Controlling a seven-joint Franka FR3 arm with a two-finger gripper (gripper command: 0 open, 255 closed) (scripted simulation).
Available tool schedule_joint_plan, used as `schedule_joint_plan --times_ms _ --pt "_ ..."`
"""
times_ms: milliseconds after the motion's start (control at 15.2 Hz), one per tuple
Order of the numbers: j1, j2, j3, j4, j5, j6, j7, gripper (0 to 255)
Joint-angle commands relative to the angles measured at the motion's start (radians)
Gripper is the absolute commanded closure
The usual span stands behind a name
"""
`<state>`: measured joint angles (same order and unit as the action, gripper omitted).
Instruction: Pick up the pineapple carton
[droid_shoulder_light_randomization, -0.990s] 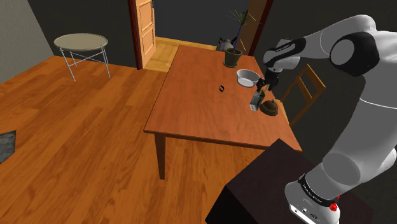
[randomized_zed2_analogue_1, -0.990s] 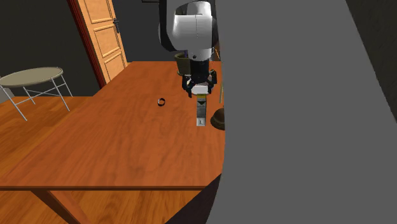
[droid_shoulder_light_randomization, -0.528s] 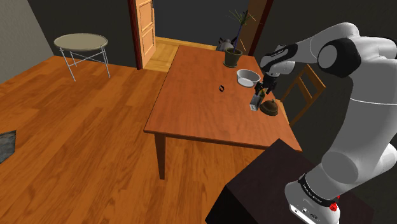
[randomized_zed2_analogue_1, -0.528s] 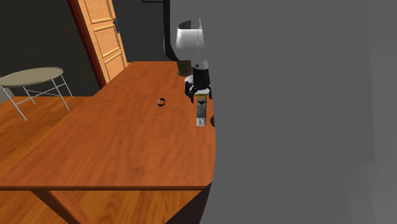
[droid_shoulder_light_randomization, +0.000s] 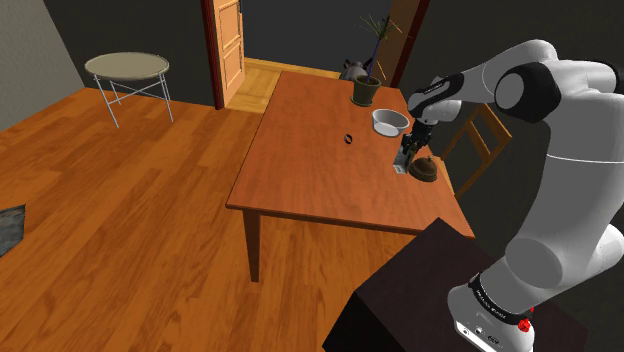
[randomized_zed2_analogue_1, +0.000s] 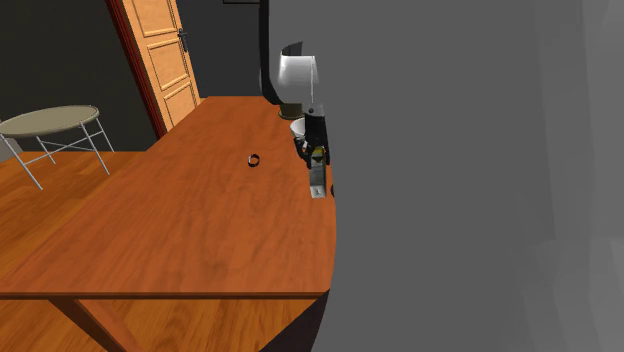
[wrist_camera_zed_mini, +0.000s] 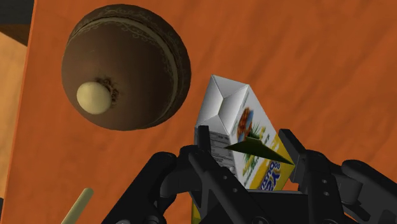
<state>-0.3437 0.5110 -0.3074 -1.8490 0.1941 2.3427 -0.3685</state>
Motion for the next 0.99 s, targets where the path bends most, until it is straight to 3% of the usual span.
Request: schedule_joint_plan --times_ms 0,330,924 --pt "0.001 0.003 0.002 -0.002 0.001 0.001 0.000 255" --pt "0.002 0.002 0.002 0.001 0.000 -0.002 0.001 255" --pt "0.015 -0.072 -0.017 0.020 -0.031 -0.093 0.020 255"
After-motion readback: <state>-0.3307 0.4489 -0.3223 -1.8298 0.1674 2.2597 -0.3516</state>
